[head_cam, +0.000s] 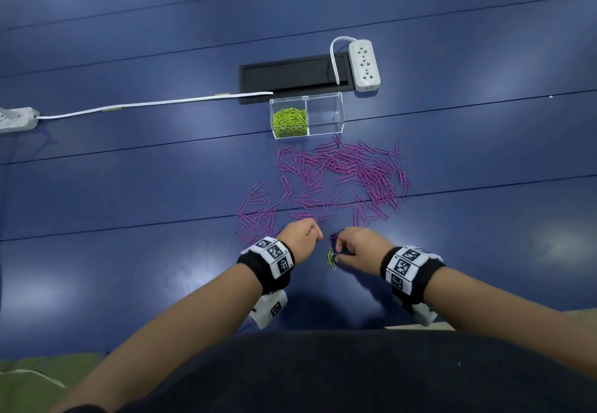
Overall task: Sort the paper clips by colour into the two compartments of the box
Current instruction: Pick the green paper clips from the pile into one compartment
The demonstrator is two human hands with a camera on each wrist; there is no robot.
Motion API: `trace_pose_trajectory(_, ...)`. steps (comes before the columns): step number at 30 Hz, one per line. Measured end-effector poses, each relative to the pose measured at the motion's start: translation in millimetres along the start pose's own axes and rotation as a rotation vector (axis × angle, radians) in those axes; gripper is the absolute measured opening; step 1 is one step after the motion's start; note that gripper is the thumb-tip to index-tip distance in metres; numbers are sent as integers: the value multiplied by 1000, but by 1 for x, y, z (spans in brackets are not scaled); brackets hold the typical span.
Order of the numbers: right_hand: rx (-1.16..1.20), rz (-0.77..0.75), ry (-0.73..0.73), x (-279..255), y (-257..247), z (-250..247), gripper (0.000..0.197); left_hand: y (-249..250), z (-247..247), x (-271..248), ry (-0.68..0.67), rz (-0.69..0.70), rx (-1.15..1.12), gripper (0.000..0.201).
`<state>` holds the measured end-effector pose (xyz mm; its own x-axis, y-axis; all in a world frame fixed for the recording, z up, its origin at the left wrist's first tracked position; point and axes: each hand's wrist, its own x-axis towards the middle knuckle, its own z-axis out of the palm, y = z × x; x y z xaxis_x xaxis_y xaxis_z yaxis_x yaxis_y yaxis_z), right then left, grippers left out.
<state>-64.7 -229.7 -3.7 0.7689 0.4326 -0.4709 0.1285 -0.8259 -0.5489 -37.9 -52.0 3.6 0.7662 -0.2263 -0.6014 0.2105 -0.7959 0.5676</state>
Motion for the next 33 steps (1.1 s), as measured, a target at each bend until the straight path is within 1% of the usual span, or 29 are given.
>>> trace_pose_trajectory(3,-55,96,-4,5,-12,11,25,-1,12,-2,-13,3,141,15)
trace_pose_trajectory(5,-79,128,-15,8,-17,15,22,-1,15,-4,-13,42,193,9)
trace_pose_trajectory(7,-53,169,-31,9,-18,16,18,-1,13,-6,-14,87,217,11)
trace_pose_trajectory(10,11,224,-33,7,-11,17,14,-1,11,-5,-47,171,278,22)
trace_pose_trajectory(12,14,209,-14,4,-8,15,10,-3,12,-5,-73,223,315,25)
trace_pose_trajectory(14,-2,192,21,1,-4,12,16,-6,15,-3,-94,241,350,24)
trace_pose_trajectory(16,-7,184,53,-1,-1,10,20,-9,18,-3,-105,234,376,25)
trace_pose_trajectory(20,21,211,50,-2,-1,8,15,-13,22,-2,-100,235,391,28)
trace_pose_trajectory(24,29,238,56,1,-3,10,16,-9,25,0,-97,214,411,23)
trace_pose_trajectory(26,-17,210,57,1,-5,13,18,-7,26,1,-110,203,423,18)
trace_pose_trajectory(27,-40,171,73,2,-7,15,18,-6,26,1,-117,201,432,18)
trace_pose_trajectory(30,-74,95,45,7,-5,21,16,-3,27,0,-130,198,448,22)
trace_pose_trajectory(32,-70,108,62,8,-4,14,16,-2,28,0,-138,188,454,26)
trace_pose_trajectory(33,-21,128,60,8,-1,9,19,-1,28,1,-139,182,457,27)
